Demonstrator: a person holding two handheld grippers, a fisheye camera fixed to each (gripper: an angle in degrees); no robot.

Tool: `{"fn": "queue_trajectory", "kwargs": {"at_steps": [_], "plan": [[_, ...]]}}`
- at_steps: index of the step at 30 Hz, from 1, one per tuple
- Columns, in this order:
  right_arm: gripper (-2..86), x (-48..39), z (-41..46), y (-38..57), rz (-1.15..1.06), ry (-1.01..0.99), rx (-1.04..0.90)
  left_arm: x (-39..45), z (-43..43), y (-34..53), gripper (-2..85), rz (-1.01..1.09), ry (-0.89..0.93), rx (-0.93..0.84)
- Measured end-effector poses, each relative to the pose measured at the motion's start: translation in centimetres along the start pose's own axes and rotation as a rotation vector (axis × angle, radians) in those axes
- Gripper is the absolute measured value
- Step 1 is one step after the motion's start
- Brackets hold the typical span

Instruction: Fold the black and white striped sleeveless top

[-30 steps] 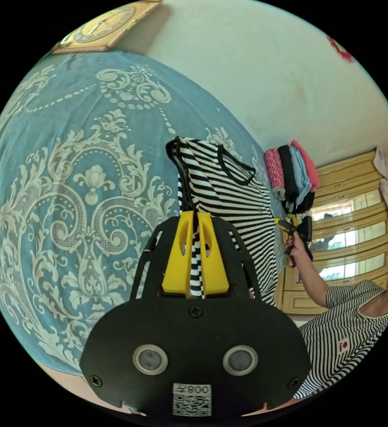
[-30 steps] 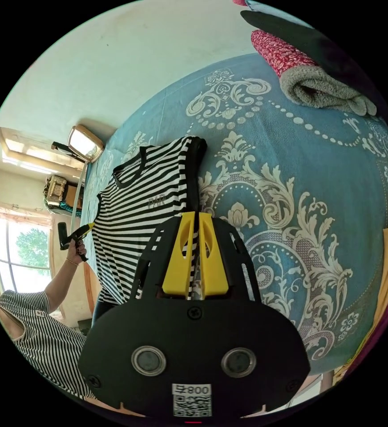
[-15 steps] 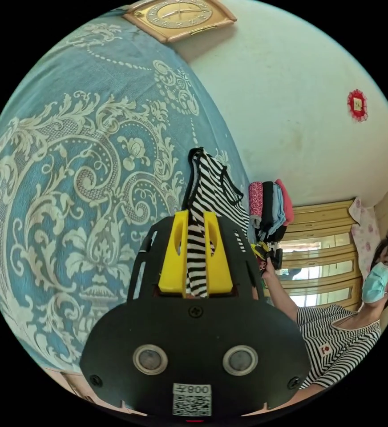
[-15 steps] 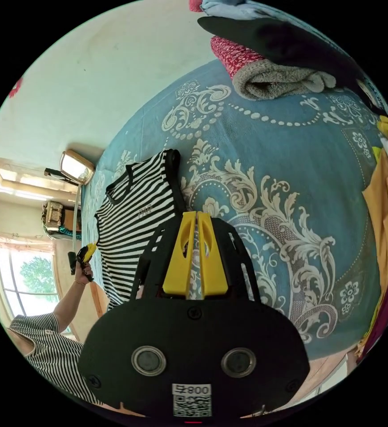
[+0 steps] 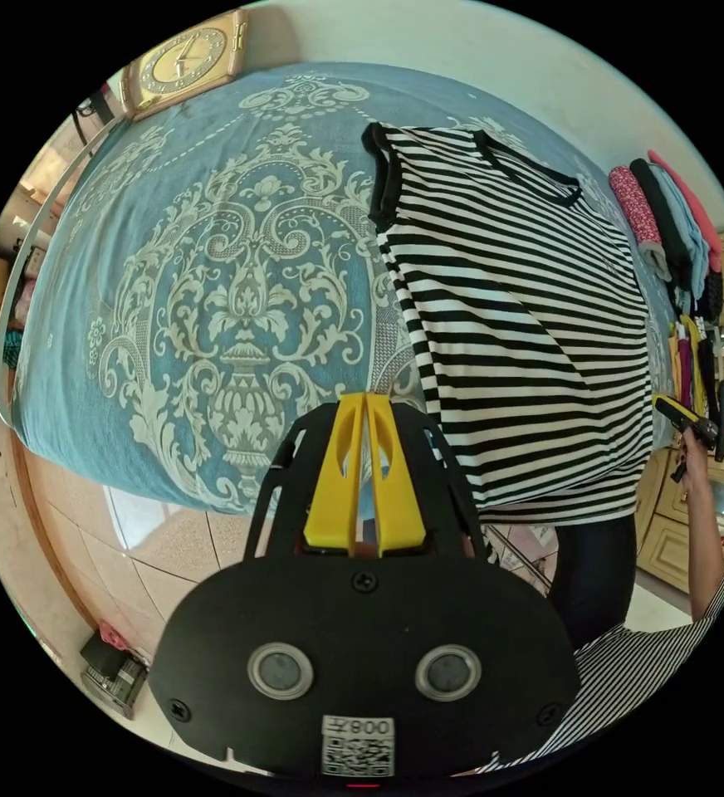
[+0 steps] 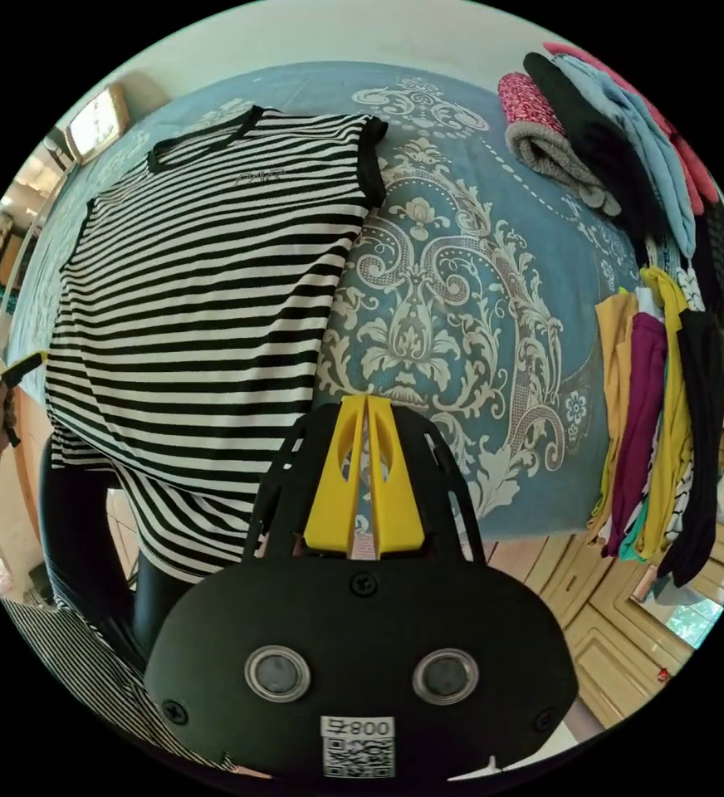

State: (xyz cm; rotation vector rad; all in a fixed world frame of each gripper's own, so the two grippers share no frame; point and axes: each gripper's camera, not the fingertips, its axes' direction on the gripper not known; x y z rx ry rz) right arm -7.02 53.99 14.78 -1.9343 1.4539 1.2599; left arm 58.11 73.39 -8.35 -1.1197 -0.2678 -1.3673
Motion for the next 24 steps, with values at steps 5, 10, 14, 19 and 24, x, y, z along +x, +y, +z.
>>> {"fn": "queue_trajectory", "kwargs": {"at_steps": [5,10,14,19,24], "plan": [[0.1,-0.6,0.9,-1.4,0.031,0.062,-0.009,0.4,-0.3,-0.3,0.9,0.0,0.003,-0.041],[0.7,4.3,1.7,-2.0,0.147,-0.189,-0.063,0.0,-2.0,2.1,2.5,0.03,0.169,-0.064],[2.4,8.4,2.1,0.8,0.248,-0.403,-0.007,-1.0,-2.0,6.6,6.3,0.01,0.296,-0.082],[6.2,13.2,4.7,7.1,0.405,-0.636,0.059,-2.1,-0.4,12.0,11.1,-0.066,0.479,-0.135],[7.0,14.7,8.5,10.9,0.48,-0.875,0.067,-2.0,-1.1,12.5,13.0,-0.094,0.499,-0.112]]}}
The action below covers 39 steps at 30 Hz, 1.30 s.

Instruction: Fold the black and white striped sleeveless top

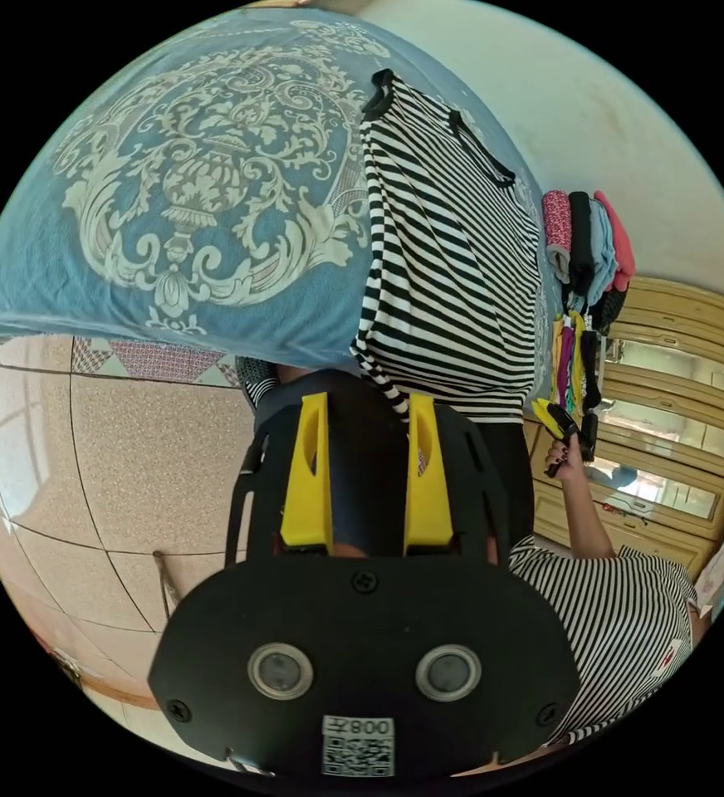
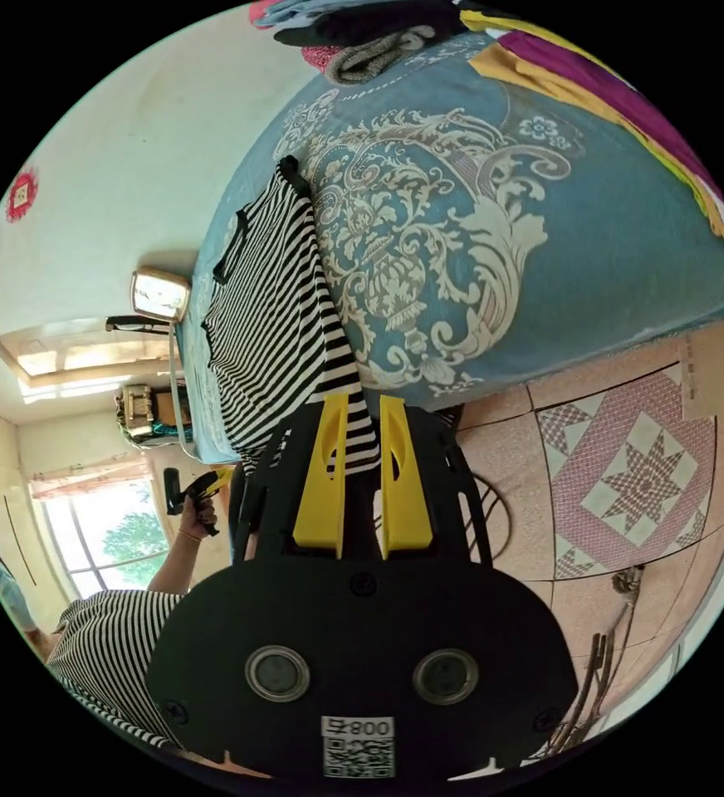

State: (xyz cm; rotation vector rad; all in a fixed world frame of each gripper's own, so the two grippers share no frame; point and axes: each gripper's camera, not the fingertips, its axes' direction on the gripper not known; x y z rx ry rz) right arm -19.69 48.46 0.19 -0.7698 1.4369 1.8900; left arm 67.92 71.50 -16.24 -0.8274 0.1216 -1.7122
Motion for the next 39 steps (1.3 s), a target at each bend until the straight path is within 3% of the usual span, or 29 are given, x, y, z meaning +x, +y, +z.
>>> {"fn": "queue_trajectory", "kwargs": {"at_steps": [8,32,39], "plan": [[8.0,5.1,2.6,-0.4,0.072,-0.139,-0.05,3.3,1.4,-0.3,12.6,0.089,-0.074,-0.058],[8.9,16.9,6.0,-6.0,0.138,-0.402,-0.039,0.2,5.5,-4.0,11.4,-0.057,-0.188,-0.25],[8.6,18.1,6.4,-7.5,0.114,-0.421,-0.027,0.1,5.5,-5.0,3.5,-0.016,-0.138,-0.27]]}}
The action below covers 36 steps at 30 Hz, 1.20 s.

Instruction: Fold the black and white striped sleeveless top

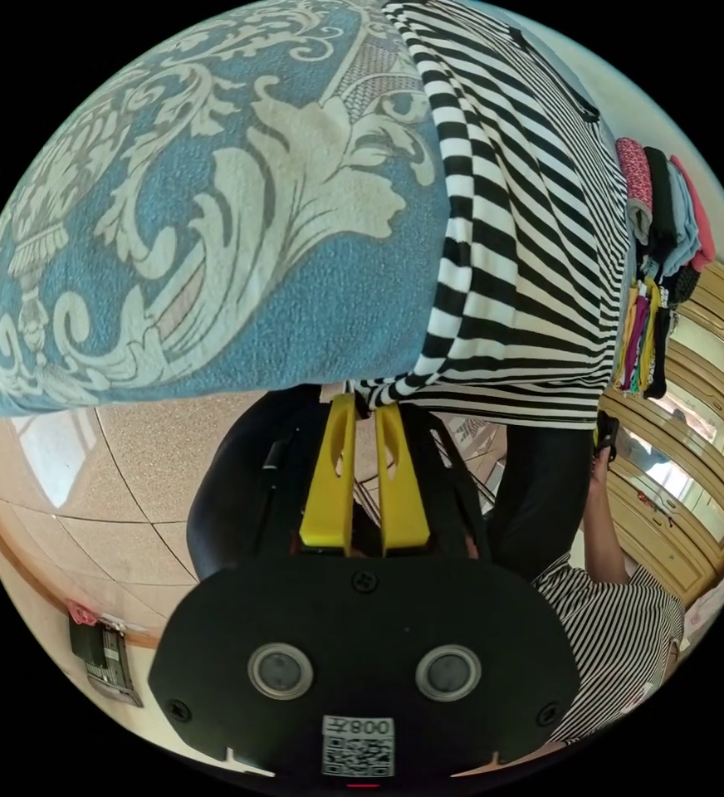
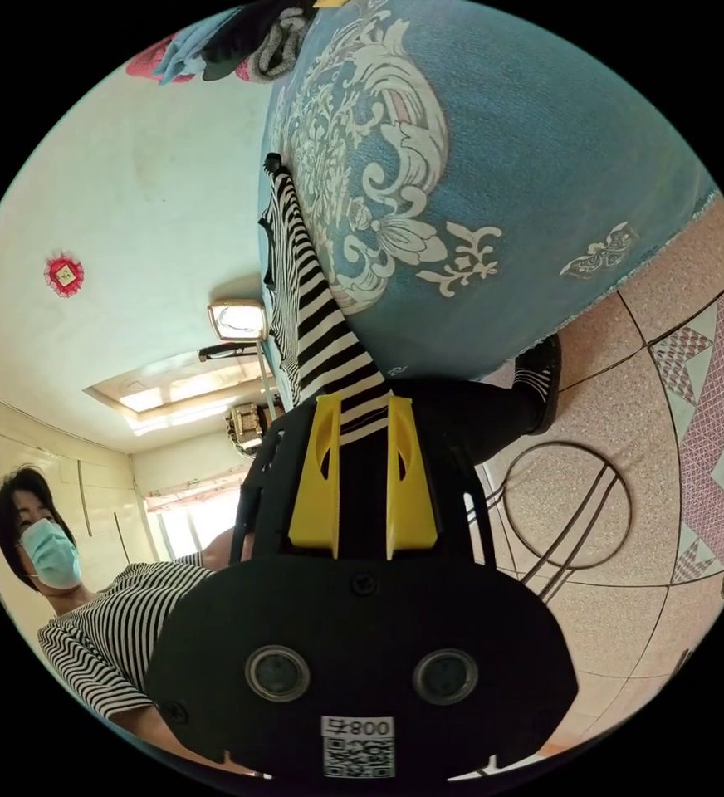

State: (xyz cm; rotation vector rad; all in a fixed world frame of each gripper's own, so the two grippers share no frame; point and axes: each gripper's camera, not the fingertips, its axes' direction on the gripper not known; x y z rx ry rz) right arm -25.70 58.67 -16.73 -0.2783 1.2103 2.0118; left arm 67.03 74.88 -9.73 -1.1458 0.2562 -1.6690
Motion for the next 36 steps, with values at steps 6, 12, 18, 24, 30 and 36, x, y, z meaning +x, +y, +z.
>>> {"fn": "queue_trajectory", "kwargs": {"at_steps": [6,12,18,24,30,36], "plan": [[7.6,2.6,0.4,-1.4,0.022,0.016,-0.02,-0.1,-1.4,2.1,1.7,0.031,0.036,0.027],[9.7,6.8,-1.8,-0.9,0.042,-0.046,0.065,-0.6,-3.2,5.3,1.4,0.032,0.11,0.063],[10.8,10.6,-0.8,-0.9,0.02,-0.317,0.08,-1.4,-5.1,7.1,1.3,-0.013,0.158,0.108],[10.8,12.4,-0.7,0.4,0.004,-0.507,0.136,-1.0,-6.5,8.2,1.3,-0.01,0.153,0.128],[10.9,12.8,-1.2,1.6,-0.011,-0.563,0.155,-1.6,-7.8,9.2,1.4,-0.017,0.183,0.158],[6.4,11.8,-0.9,1.5,-0.033,-0.465,0.07,-2.8,-9.3,10.4,1.3,-0.022,0.222,0.196]]}}
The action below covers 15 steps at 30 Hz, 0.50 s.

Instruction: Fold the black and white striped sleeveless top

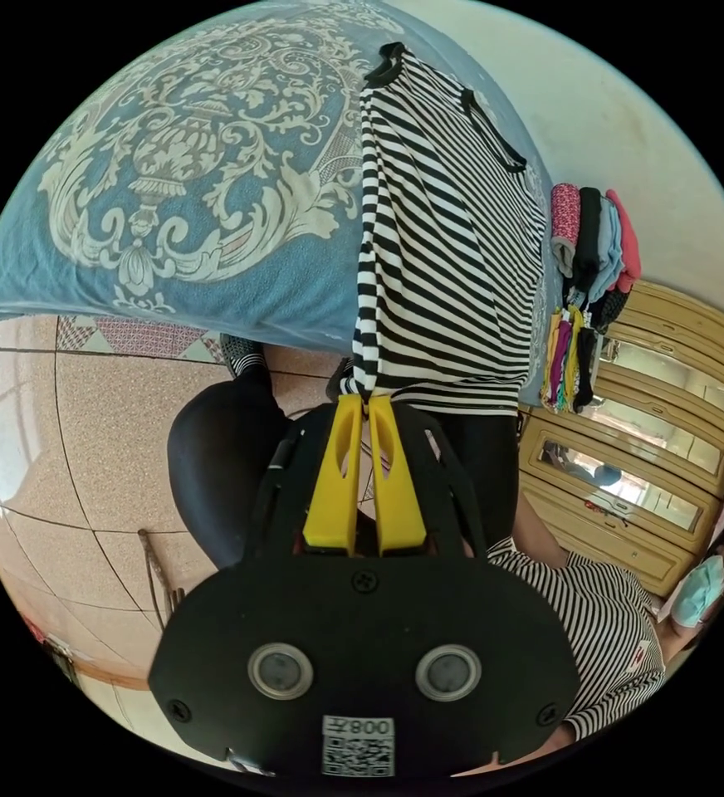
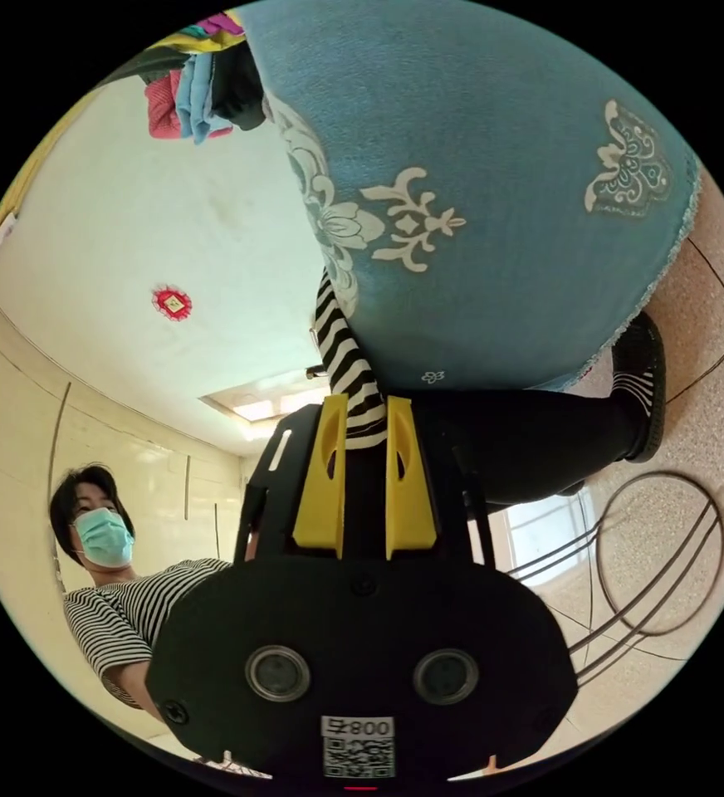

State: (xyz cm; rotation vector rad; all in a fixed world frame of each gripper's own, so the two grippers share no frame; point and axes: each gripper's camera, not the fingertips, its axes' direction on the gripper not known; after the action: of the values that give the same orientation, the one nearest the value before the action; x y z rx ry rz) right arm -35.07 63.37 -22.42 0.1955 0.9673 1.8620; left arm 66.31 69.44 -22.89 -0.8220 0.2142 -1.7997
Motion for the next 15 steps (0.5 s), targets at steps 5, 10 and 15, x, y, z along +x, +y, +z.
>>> {"fn": "queue_trajectory", "kwargs": {"at_steps": [5,10,15], "plan": [[2.0,-2.7,-1.0,1.3,-0.068,-0.016,-0.014,-0.4,-2.4,1.1,1.3,0.037,0.09,0.061],[0.9,-10.1,-2.4,2.9,-0.241,0.029,-0.033,-1.0,-6.6,3.5,1.2,0.117,0.221,0.169],[0.7,-15.3,-2.8,5.1,-0.354,0.042,-0.054,-2.6,-9.7,6.4,1.2,0.153,0.343,0.266]]}}
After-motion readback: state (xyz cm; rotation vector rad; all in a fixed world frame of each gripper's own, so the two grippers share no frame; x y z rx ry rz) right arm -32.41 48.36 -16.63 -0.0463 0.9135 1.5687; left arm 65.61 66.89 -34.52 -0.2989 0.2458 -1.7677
